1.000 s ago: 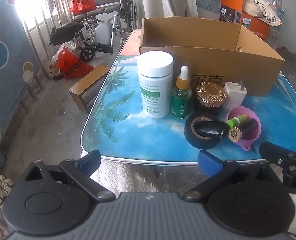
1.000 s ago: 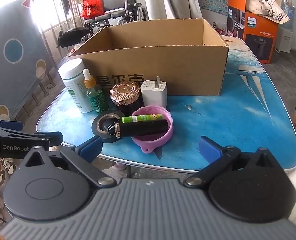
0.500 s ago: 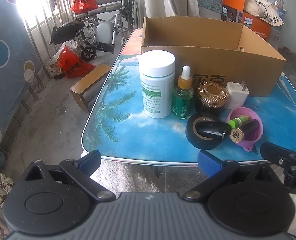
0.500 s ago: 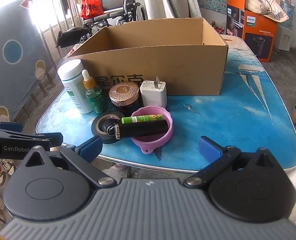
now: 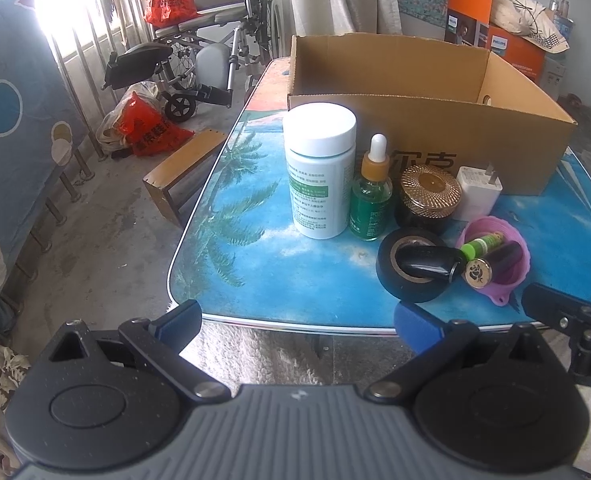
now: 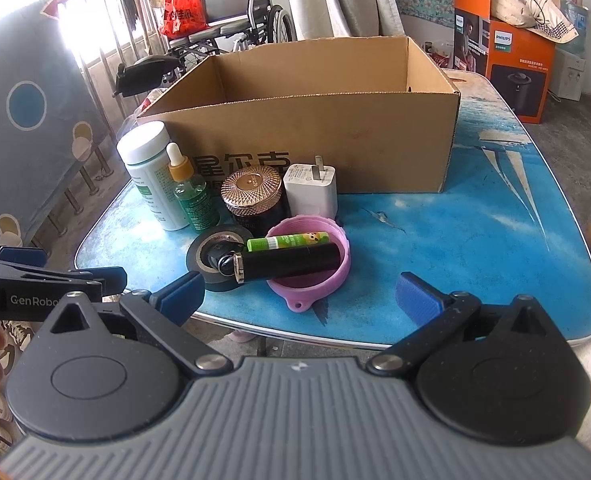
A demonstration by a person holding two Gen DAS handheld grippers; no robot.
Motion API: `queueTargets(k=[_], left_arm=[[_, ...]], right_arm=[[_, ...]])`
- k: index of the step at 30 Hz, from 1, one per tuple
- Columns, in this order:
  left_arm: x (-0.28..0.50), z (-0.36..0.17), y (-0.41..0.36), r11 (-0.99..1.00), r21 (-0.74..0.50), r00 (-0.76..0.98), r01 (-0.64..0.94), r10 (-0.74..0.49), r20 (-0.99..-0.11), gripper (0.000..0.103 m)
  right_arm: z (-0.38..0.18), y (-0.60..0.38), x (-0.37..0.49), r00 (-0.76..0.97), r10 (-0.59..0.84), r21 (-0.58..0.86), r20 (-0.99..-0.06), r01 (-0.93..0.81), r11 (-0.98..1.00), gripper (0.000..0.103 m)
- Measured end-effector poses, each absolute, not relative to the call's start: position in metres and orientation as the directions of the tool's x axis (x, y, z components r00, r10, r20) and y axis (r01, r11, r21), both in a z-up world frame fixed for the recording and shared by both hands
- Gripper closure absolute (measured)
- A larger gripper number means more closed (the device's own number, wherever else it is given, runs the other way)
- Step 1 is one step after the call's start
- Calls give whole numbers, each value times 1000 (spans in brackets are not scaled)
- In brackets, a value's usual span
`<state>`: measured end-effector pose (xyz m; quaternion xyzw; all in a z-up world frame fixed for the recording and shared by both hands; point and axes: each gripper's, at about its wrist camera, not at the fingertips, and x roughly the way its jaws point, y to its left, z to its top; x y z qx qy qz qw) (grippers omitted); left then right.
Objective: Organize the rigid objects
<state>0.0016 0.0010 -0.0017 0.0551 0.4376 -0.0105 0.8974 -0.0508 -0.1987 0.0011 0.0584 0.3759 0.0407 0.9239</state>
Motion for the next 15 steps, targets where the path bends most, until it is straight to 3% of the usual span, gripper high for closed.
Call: queueTargets(k=[15], left_arm=[[2, -1, 1, 994, 90, 616, 67, 30, -787, 0]], right_arm=[[1, -197, -50, 713, 123, 138, -691, -37, 990, 1]])
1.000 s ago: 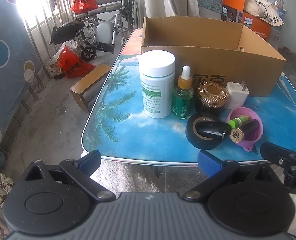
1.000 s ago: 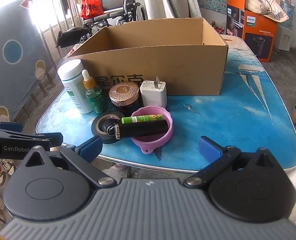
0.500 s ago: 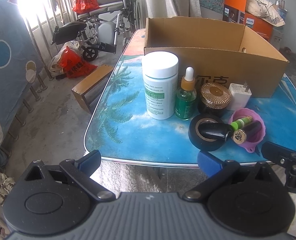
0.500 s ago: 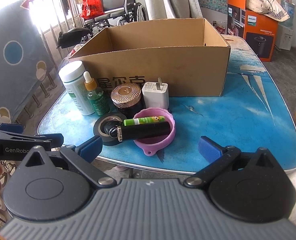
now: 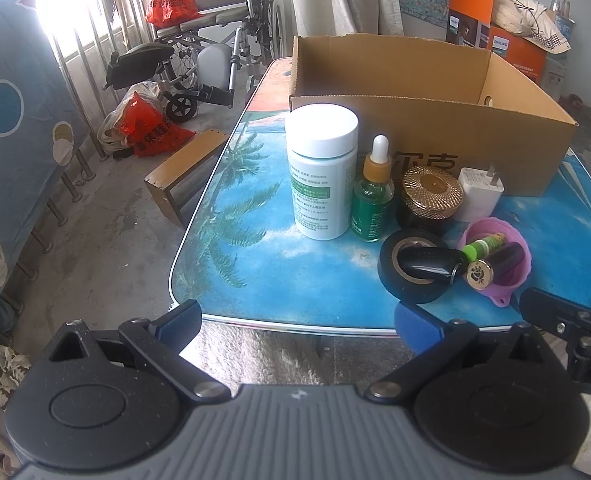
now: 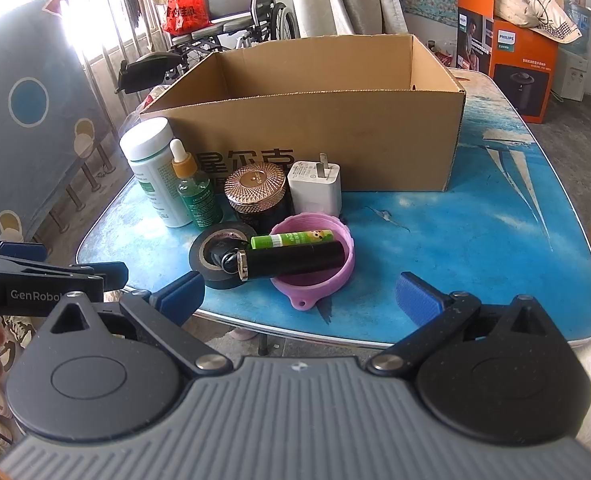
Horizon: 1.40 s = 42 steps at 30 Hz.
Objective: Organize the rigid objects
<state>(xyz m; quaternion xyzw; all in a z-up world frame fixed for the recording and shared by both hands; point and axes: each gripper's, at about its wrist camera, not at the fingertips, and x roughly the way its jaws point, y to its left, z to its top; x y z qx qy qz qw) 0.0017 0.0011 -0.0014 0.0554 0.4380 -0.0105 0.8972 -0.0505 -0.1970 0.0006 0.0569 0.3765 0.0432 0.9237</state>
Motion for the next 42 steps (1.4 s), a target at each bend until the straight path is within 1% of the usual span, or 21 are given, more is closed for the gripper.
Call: queueTargets(k=[42], left_arm=[[8, -3, -4, 992, 99, 606, 77, 32, -795, 0]], right_arm=[[-3, -201, -49, 714, 122, 141, -690, -32, 989, 1]])
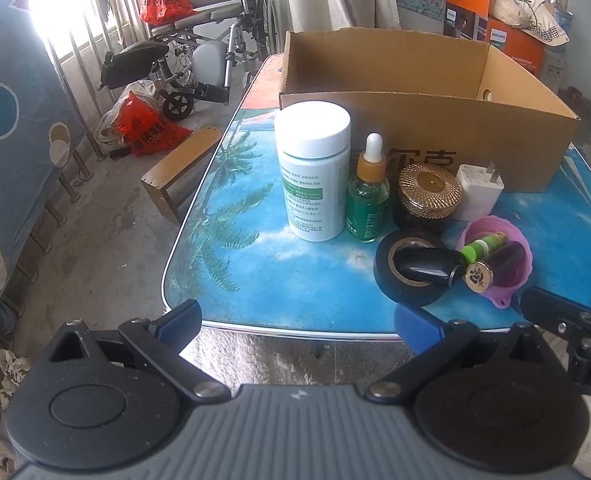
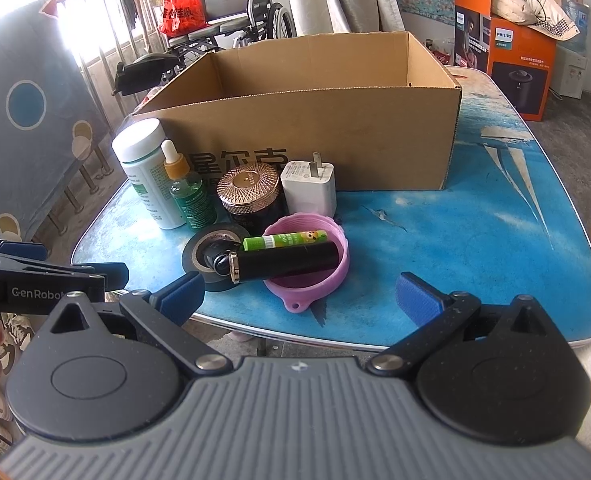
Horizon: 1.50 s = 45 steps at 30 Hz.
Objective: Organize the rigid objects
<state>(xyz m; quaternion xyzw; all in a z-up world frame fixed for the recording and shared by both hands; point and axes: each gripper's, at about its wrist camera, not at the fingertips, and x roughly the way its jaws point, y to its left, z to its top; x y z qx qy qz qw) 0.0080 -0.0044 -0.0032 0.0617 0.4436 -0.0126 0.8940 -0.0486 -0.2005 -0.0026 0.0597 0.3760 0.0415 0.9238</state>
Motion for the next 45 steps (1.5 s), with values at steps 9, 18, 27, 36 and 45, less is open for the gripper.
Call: queueTargets(k=[9, 18, 27, 36, 45], left_arm=[[4, 6, -10, 985, 45, 663, 167, -78, -745, 0], [4, 7, -34, 934, -13, 682, 356, -270, -680, 5], [7, -1, -63, 876, -15, 621, 481, -353, -700, 45], [6, -10, -74, 845, -30, 559, 534, -380, -737, 61], [8, -15, -89, 833, -14, 530, 553, -365, -765, 67]], right_arm=[[6, -226, -45, 756, 131, 185, -641, -14, 983, 1], [-1, -264, -38, 751, 308, 473, -585, 7, 881, 6], [-34, -267, -14, 651, 539, 738, -534, 48, 673, 41], [-63, -261, 2, 585, 621, 809, -522, 109, 577, 54], [-77, -269, 9, 579, 644, 836, -500, 128, 534, 63]])
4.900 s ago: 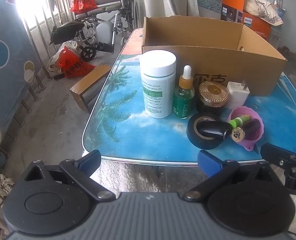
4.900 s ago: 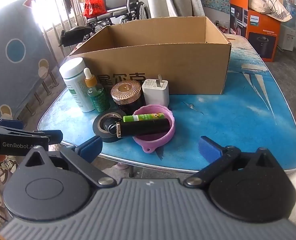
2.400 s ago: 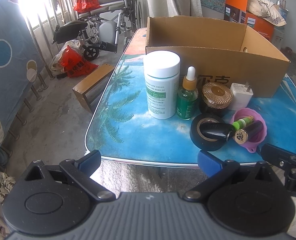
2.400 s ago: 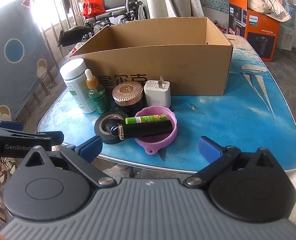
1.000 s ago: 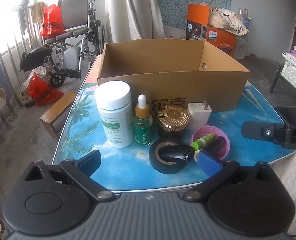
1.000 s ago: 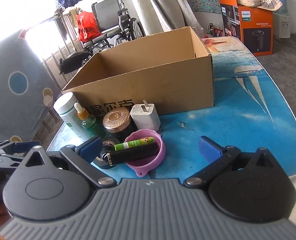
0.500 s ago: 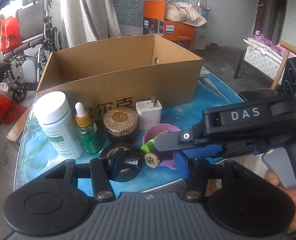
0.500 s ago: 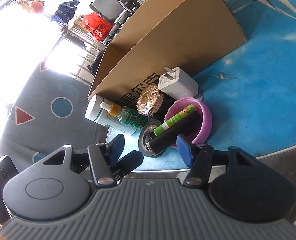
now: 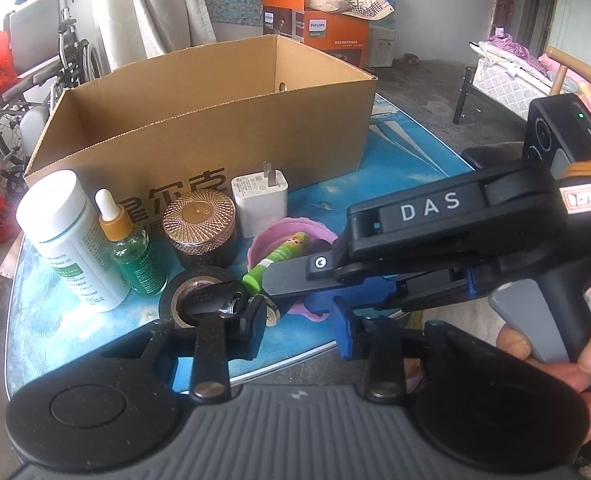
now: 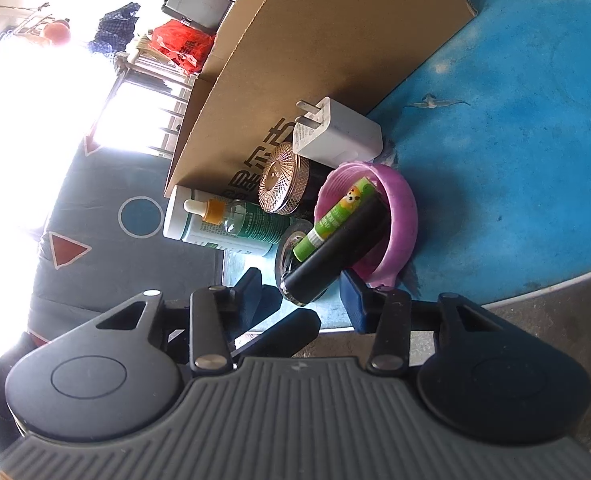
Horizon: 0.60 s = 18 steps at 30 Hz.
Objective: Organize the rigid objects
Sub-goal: 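Reach the right tool to the black cylinder on the pink cup and grasp it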
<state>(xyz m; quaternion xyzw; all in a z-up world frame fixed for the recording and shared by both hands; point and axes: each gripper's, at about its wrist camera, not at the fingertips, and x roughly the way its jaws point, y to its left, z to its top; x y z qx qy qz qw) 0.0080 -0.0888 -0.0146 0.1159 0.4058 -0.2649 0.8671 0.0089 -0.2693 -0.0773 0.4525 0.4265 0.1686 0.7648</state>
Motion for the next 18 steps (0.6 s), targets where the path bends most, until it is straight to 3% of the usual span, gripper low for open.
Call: queueTargets(k=[18], left_arm=[[18, -16, -105, 852, 8, 537, 524, -324, -779, 67]], right_arm=[[-76, -287, 24, 551, 653, 824, -520, 122, 553, 68]])
